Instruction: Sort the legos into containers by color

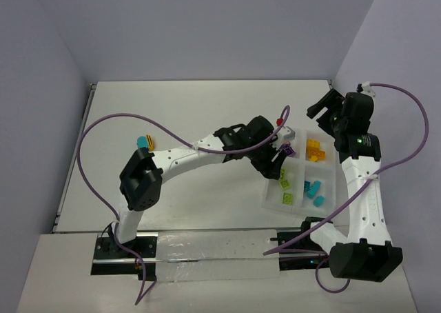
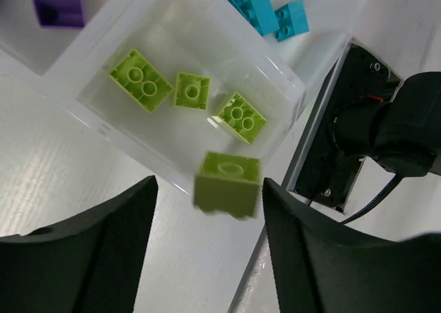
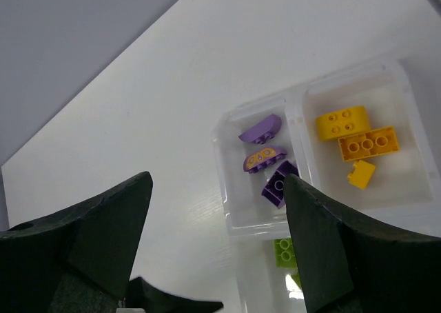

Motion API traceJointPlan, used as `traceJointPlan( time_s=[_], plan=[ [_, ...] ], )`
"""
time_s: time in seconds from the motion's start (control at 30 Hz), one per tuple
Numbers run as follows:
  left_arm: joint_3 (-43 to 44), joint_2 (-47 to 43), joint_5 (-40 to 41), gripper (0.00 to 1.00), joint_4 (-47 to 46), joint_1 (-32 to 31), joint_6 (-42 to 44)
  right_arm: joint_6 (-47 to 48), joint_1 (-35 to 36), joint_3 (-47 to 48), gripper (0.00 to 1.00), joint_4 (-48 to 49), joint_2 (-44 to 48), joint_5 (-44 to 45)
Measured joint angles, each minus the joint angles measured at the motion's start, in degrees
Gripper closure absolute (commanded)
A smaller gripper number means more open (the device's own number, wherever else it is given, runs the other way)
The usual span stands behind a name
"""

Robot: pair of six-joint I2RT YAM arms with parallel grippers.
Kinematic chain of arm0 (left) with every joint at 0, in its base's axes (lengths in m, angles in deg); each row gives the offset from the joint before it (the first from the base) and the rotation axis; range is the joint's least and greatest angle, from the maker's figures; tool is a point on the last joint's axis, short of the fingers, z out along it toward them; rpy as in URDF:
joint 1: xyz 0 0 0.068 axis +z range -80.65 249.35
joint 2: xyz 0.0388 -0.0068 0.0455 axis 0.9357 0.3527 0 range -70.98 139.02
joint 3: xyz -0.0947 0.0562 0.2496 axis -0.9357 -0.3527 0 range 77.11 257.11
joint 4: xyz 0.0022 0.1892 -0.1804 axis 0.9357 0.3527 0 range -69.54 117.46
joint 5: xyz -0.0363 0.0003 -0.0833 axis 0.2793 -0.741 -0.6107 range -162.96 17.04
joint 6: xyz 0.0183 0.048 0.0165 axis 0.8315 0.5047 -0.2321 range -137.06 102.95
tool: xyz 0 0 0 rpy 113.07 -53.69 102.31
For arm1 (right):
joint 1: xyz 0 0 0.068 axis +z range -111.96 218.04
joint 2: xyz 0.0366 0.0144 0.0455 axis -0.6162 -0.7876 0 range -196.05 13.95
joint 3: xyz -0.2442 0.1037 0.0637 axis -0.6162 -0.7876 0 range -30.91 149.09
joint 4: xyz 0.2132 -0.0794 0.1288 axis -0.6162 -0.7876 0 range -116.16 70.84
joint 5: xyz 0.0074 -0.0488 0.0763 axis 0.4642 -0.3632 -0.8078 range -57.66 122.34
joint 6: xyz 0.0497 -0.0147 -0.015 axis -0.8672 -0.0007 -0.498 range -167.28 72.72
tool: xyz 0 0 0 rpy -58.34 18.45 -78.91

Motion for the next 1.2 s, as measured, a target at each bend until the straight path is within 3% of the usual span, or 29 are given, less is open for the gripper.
traceJointPlan(
  time_s=[0.03, 0.4, 0.6, 0.67, 0.73, 0.9, 1.0, 1.07, 1.2],
  plan=[
    [0.06, 0.58, -0.05, 0.01, 0.01, -0.17, -0.25, 0.00, 0.00, 0.24, 0.16, -0.41, 0.13, 0.64],
    [0.01, 1.08, 4.02, 0.01, -0.49, -0.59, -0.92, 0.00, 0.00, 0.49, 0.16, -2.52, -0.85, 1.58],
    [-6.33, -6.01, 11.69, 0.01, 0.12, 1.93, -3.41, 0.07, -0.01, 0.49, 0.16, -2.48, -1.67, 0.77],
    [-9.98, -10.02, 13.00, 0.03, 0.57, 5.20, -4.97, 0.11, 0.00, 0.49, 0.16, -2.46, -1.94, 0.01],
    [-14.40, -14.78, 14.71, 0.16, 0.96, 10.40, -7.09, 0.22, 0.00, 0.49, 0.16, -2.41, -2.21, -0.77],
    [-23.60, -24.97, 23.82, 0.31, 2.28, 26.04, -13.90, 0.48, 0.00, 0.49, 0.16, -1.89, -2.93, -3.05],
    [-25.31, -27.09, 29.36, 0.26, 4.90, 35.38, -19.45, 0.46, 0.00, 0.46, 0.17, -1.49, -3.17, -4.52],
    [-25.63, -26.93, 31.44, 0.12, 7.50, 40.41, -22.74, 0.46, 0.00, 0.45, 0.16, -1.15, -3.35, -5.80],
    [-27.11, -25.58, 34.51, 0.06, 11.89, 48.03, -28.13, 0.48, 0.12, 0.45, 0.16, -0.77, -4.14, -7.60]
  ],
)
